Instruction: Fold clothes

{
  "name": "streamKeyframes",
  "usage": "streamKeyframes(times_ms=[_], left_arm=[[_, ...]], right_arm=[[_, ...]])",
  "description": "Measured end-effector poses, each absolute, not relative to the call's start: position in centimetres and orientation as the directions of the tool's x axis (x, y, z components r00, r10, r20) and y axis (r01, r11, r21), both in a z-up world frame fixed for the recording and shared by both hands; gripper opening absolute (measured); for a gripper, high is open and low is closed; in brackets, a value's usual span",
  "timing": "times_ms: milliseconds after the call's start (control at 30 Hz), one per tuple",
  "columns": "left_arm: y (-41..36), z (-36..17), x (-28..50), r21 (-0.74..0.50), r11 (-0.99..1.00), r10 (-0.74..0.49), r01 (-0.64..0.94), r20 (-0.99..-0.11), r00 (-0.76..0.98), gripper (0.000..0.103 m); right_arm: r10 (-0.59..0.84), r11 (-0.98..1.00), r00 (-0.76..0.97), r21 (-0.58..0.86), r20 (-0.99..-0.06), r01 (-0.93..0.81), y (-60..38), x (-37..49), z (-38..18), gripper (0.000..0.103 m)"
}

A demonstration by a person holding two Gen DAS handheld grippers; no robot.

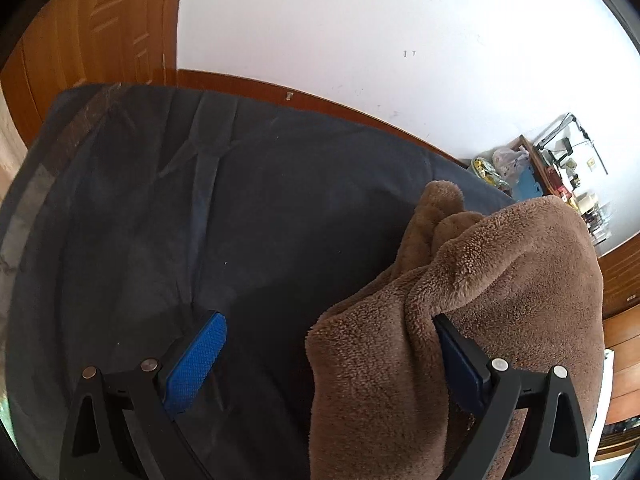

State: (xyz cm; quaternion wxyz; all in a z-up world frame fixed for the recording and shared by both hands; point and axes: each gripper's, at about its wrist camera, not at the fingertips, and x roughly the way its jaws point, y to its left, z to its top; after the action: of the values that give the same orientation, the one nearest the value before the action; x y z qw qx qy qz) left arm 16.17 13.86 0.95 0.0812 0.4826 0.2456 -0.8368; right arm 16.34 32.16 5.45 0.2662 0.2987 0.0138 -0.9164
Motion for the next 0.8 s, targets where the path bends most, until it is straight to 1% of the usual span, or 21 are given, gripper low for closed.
streamKeyframes(times_ms=[267,333,467,633,800], left_arm=[[14.8,1.9,17.2,-0.310,-0.869,0.063,0.386,-0.842,-0.535,0.103],[15.7,2.7,17.1,-0.319,-0.861,0.061,0.395,-0.837,-0.544,0.103],[16.4,4.5,19.4,-0.313,-0.864,0.034,0.394,-0.817,-0.575,0.103],[19.4,6.7,23.4,-0.272,-0.904,0.017,0.332,-0.796,-0.605,0.103],[24.0,6.6,26.6,-0.226,-0.946,0.038,0.235,-0.793,-0.608,0.103]], right_arm=[[-0.464,-0.863,-0.676,0.121,-0.572,0.490,32.5,15.7,5.2,0.084],[-0.462,-0.864,-0.675,0.121,-0.575,0.488,32.5,15.5,5.1,0.084],[-0.455,-0.867,-0.676,0.115,-0.580,0.484,32.1,15.5,5.0,0.084],[-0.444,-0.870,-0.683,0.099,-0.580,0.482,31.6,15.6,5.0,0.085],[-0.436,-0.874,-0.686,0.095,-0.583,0.476,31.5,15.8,5.0,0.085]])
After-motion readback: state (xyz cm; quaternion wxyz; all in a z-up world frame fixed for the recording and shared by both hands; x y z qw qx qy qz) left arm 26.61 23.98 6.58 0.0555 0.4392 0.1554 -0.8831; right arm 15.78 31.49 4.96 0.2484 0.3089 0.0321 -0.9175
